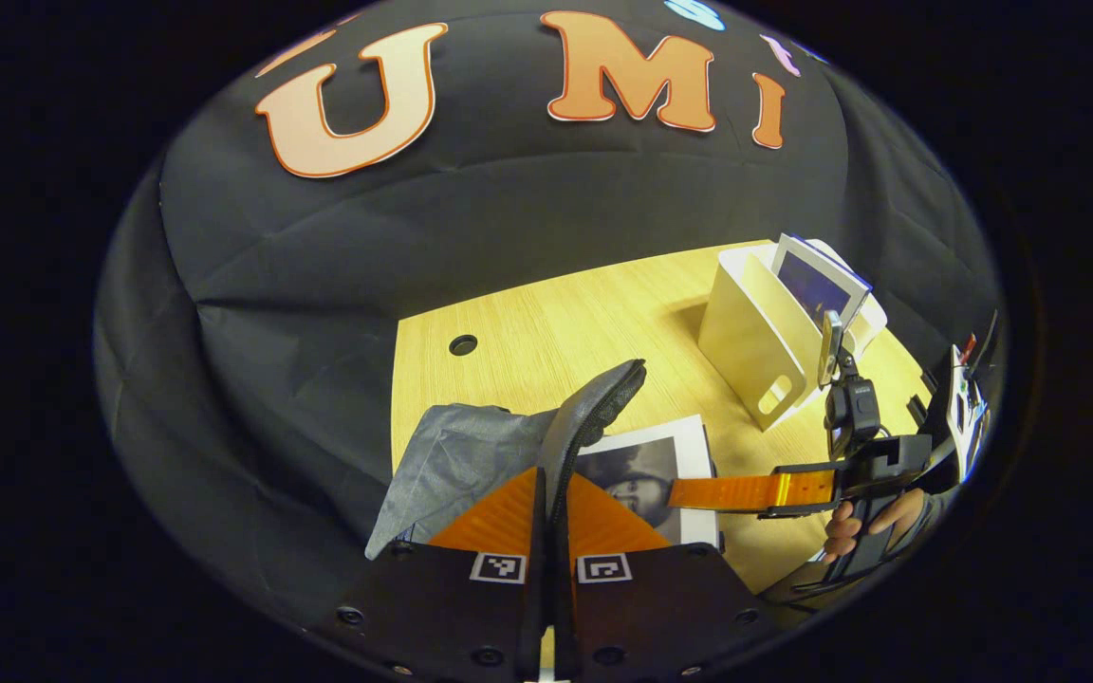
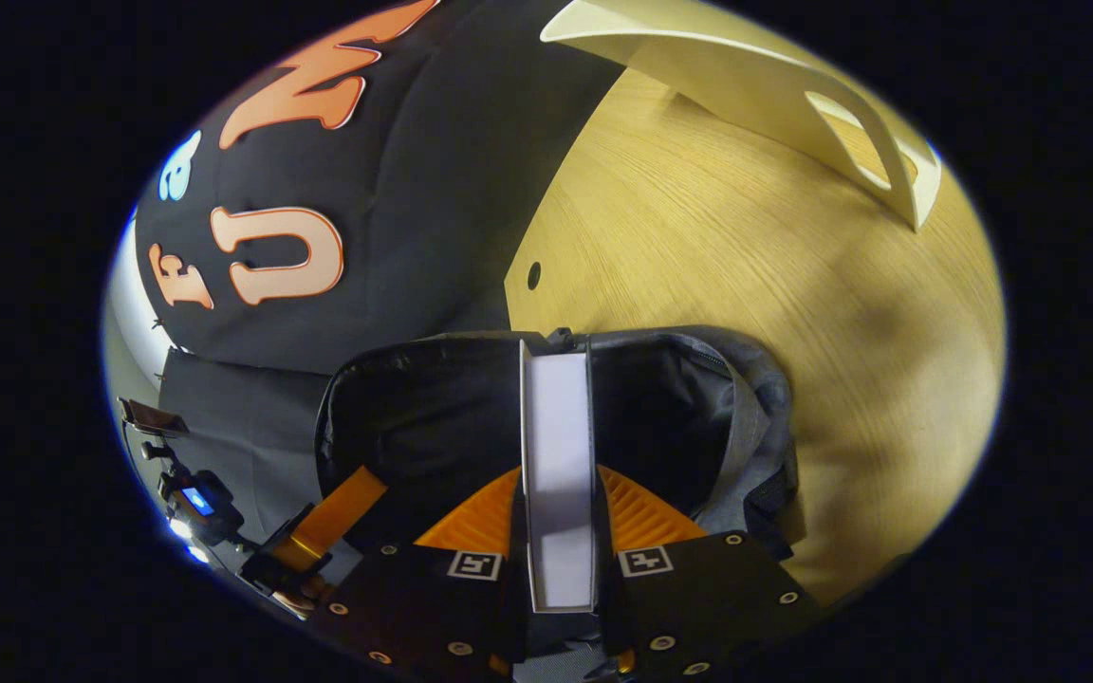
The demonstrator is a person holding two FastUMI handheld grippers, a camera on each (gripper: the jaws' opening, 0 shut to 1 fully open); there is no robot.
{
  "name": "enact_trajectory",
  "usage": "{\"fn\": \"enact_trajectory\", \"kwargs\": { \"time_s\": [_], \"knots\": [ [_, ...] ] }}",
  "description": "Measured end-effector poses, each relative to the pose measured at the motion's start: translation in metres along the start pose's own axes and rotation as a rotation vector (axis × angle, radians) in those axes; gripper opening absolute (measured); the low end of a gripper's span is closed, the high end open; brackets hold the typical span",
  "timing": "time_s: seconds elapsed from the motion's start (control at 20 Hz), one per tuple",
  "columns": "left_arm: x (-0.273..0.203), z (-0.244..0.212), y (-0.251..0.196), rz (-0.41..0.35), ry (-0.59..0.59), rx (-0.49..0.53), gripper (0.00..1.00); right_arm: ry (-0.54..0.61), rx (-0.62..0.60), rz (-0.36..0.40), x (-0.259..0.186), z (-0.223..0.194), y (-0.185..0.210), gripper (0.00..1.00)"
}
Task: Open the schoolbag, grab two books from the bookshelf and put them into the schoolbag.
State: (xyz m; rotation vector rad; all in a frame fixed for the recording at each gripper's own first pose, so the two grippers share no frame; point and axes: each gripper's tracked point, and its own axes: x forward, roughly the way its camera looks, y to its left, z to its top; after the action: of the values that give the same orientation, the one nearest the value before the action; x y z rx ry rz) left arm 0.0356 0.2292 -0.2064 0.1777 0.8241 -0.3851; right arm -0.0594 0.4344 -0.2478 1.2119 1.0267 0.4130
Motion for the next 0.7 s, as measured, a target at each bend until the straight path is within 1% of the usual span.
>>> {"fn": "enact_trajectory", "kwargs": {
  "time_s": [0.1,0.15,0.2,0.25,0.3,0.35,0.5,0.6,0.7],
  "knots": [
    [0.001,-0.001,-0.008,-0.016,0.000,-0.018,0.06,-0.004,0.036,0.028,0.007,0.001,0.003,0.31],
    [0.000,0.003,-0.011,-0.014,-0.015,-0.023,0.06,-0.007,0.058,0.068,0.006,0.004,0.010,0.31],
    [0.000,0.002,-0.014,-0.017,-0.008,-0.026,0.06,-0.005,0.065,0.085,0.006,0.000,0.013,0.31],
    [0.001,0.001,-0.013,-0.014,-0.013,-0.025,0.06,0.001,0.071,0.090,0.004,-0.001,0.011,0.40],
    [0.001,0.002,-0.013,-0.011,-0.010,-0.022,0.02,0.005,0.073,0.100,0.003,-0.002,0.011,0.29],
    [0.002,0.002,-0.011,-0.004,-0.013,-0.021,0.06,0.006,0.076,0.108,0.003,0.000,0.012,0.28],
    [0.002,0.003,-0.018,-0.011,-0.010,-0.033,0.06,-0.004,0.073,0.131,0.002,0.000,0.010,0.27],
    [0.002,0.001,-0.027,-0.031,0.002,-0.041,0.06,-0.008,0.059,0.129,0.008,-0.005,0.012,0.27],
    [0.004,0.002,-0.033,-0.034,0.004,-0.028,0.05,0.000,0.036,0.121,0.017,-0.013,0.012,0.27]
  ]
}}
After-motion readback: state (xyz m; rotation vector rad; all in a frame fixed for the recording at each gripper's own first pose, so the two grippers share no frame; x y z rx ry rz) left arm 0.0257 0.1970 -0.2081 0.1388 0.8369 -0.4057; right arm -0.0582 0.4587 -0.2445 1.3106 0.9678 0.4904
